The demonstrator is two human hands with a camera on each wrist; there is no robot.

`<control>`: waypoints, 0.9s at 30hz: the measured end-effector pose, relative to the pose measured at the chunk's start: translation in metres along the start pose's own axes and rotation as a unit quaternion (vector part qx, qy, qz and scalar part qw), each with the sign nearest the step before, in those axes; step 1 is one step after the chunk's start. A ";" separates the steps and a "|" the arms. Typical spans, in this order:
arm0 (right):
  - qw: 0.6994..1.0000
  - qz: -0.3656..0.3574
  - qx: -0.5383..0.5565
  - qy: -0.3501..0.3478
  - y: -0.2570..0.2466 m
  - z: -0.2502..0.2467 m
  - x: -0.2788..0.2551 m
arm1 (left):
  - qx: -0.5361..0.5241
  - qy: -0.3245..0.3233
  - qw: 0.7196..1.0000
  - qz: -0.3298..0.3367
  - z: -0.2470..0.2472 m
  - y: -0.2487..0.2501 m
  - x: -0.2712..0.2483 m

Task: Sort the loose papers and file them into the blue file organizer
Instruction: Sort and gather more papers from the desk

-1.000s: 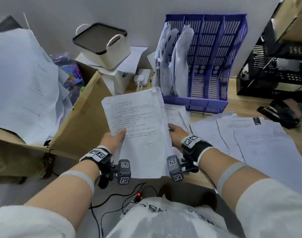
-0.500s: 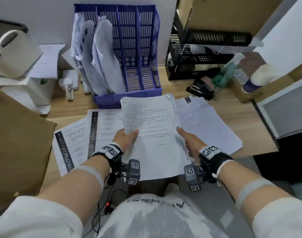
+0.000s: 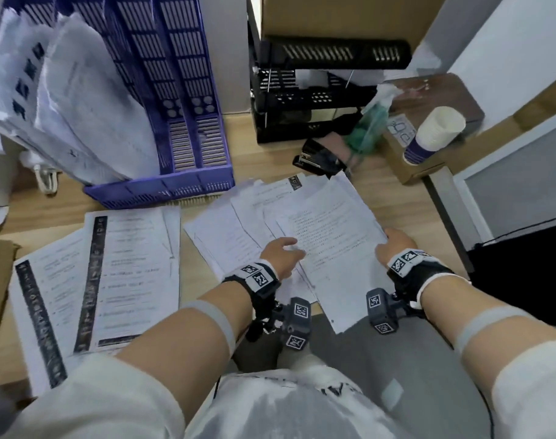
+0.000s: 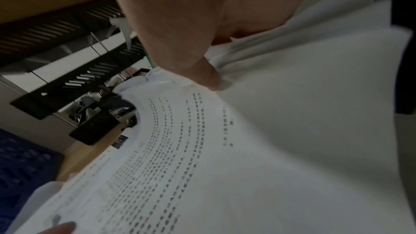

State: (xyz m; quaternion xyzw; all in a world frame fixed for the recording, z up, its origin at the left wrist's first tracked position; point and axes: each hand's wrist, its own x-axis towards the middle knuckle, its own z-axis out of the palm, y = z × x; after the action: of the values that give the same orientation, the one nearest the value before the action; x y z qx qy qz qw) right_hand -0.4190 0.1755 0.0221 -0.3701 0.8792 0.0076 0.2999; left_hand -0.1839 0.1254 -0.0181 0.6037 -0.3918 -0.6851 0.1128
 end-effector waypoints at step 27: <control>0.812 -0.104 0.571 0.059 -0.014 -0.093 0.032 | -0.068 -0.020 0.957 0.282 0.033 0.118 -0.021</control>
State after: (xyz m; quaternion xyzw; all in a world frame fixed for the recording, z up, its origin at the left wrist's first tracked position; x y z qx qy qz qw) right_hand -0.4754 0.1230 0.0841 -0.2214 0.6973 -0.5495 0.4036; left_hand -0.2466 0.0728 0.0755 0.4462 -0.5005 -0.6624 0.3342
